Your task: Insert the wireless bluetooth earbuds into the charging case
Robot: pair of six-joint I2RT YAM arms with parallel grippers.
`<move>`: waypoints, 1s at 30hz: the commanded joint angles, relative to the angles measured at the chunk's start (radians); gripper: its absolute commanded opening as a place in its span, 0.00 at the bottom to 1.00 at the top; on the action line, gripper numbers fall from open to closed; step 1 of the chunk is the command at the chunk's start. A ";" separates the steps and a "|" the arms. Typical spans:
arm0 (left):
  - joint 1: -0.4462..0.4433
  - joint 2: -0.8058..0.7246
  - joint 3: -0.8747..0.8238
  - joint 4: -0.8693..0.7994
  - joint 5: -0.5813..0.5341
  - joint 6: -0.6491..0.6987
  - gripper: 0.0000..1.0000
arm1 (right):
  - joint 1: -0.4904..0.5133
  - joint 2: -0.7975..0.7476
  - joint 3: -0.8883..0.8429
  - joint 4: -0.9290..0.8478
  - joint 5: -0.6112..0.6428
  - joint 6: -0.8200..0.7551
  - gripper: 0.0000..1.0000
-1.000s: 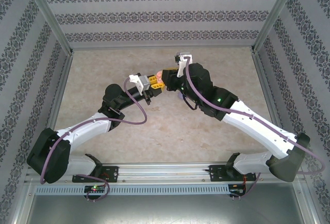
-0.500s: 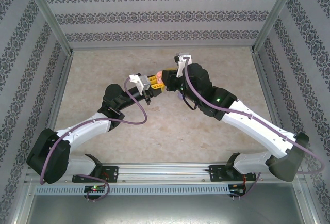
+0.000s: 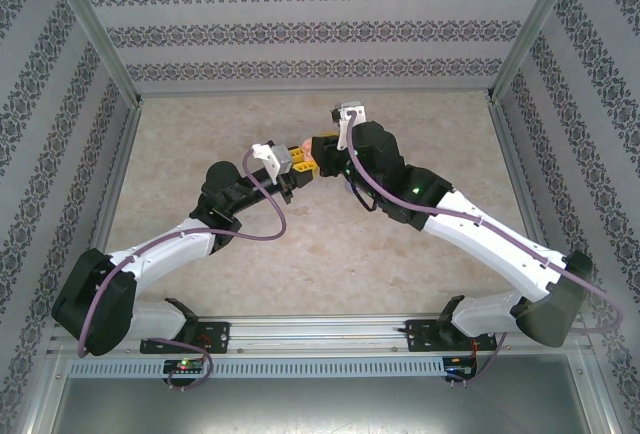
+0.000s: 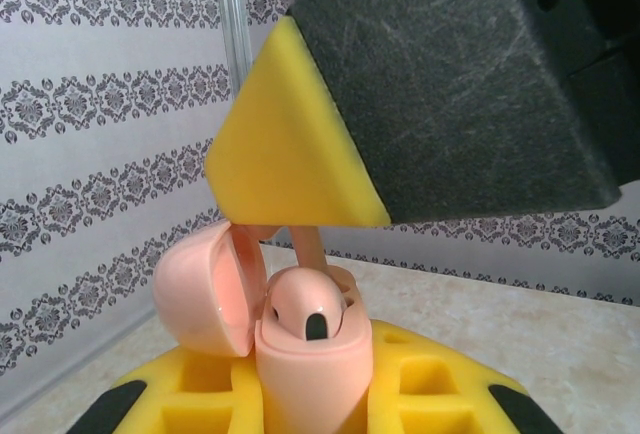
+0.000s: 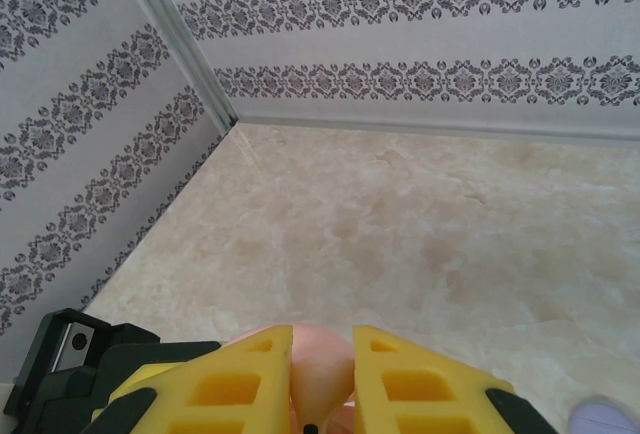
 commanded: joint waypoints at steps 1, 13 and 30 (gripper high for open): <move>-0.018 -0.043 0.037 0.105 0.055 0.045 0.00 | 0.035 -0.001 -0.007 -0.063 -0.040 -0.009 0.19; -0.033 -0.121 0.051 0.046 0.103 0.194 0.00 | 0.035 -0.090 -0.034 -0.032 -0.094 0.020 0.19; -0.050 -0.160 0.089 0.002 0.124 0.215 0.00 | 0.059 -0.068 -0.074 -0.012 -0.054 0.001 0.18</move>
